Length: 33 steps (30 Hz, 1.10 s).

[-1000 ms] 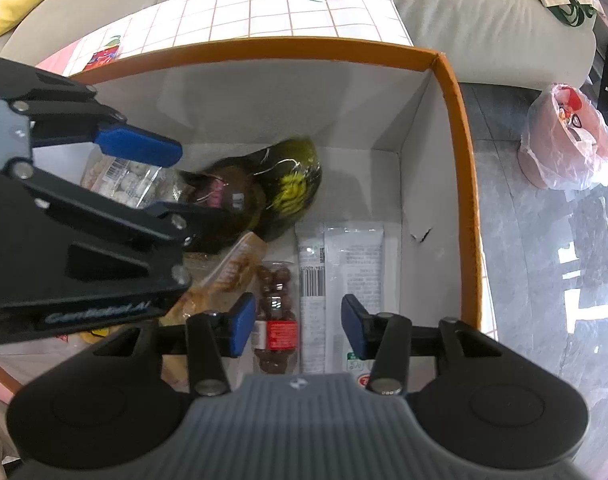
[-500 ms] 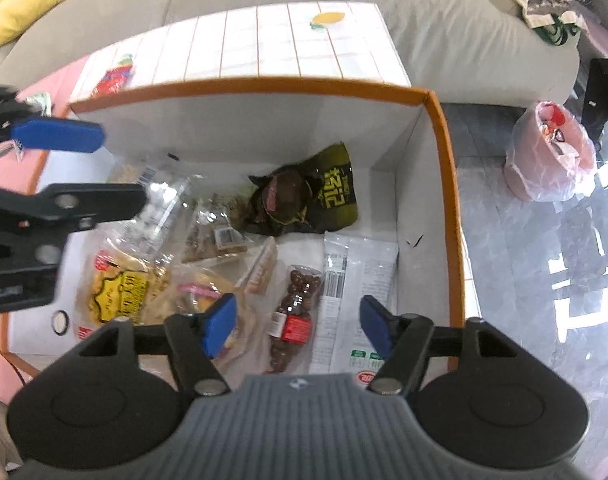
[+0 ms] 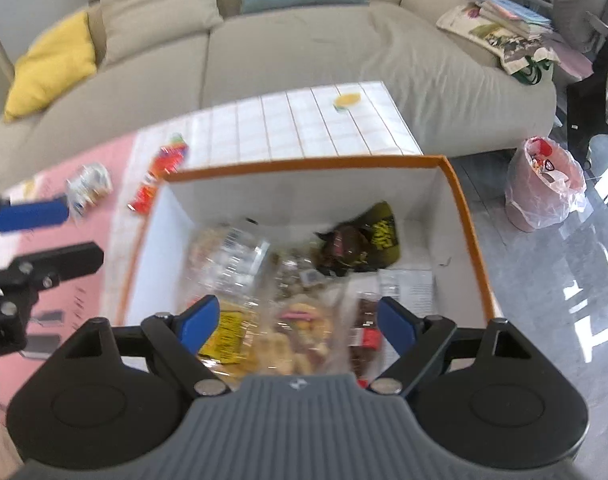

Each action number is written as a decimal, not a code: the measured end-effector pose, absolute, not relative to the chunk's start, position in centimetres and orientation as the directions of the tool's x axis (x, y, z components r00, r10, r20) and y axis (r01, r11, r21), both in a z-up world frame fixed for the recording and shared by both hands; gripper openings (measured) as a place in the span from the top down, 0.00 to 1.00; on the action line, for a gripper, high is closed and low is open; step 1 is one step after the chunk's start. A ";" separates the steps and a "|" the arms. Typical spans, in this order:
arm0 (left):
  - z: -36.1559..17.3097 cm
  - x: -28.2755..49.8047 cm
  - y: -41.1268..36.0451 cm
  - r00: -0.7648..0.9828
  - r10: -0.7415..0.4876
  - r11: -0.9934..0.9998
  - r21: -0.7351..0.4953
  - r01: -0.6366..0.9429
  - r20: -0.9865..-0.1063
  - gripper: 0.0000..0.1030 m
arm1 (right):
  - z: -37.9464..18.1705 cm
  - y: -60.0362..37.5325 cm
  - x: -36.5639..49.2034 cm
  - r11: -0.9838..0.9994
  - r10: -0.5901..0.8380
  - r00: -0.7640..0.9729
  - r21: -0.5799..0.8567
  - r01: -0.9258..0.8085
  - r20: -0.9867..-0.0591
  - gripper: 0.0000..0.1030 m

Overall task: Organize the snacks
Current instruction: 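Raise both tools out of the box and move toward the remaining snacks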

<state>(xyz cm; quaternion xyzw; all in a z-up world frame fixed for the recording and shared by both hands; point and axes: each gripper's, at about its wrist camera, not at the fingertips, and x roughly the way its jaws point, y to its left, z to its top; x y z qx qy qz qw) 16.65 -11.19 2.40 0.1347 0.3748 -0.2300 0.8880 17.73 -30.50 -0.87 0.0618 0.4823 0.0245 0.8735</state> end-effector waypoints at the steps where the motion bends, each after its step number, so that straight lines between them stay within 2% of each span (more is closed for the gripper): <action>1: 2.4 16.1 -10.4 0.625 -0.300 0.866 0.069 0.496 -0.720 0.39 | -0.6 -29.9 17.0 0.989 0.107 0.556 0.144 0.022 -0.824 0.18; 10: 2.3 11.7 -2.4 0.704 -0.222 0.944 0.033 0.329 -0.675 0.39 | -0.8 -23.7 12.7 0.957 0.196 0.619 0.286 0.047 -0.760 0.18; 14: 1.4 11.1 0.9 0.695 -0.237 0.960 -0.053 0.276 -0.679 0.39 | -1.4 -20.4 11.7 0.953 0.217 0.630 0.301 0.028 -0.745 0.18; 19: 0.3 11.2 4.5 0.700 -0.211 0.977 -0.125 0.173 -0.682 0.39 | -2.4 -16.2 11.6 0.930 0.309 0.605 0.367 -0.029 -0.734 0.18; 33: -2.9 16.5 12.2 0.699 -0.123 0.978 -0.206 -0.036 -0.705 0.40 | -5.2 -9.0 17.7 0.966 0.253 0.585 0.233 -0.110 -0.771 0.18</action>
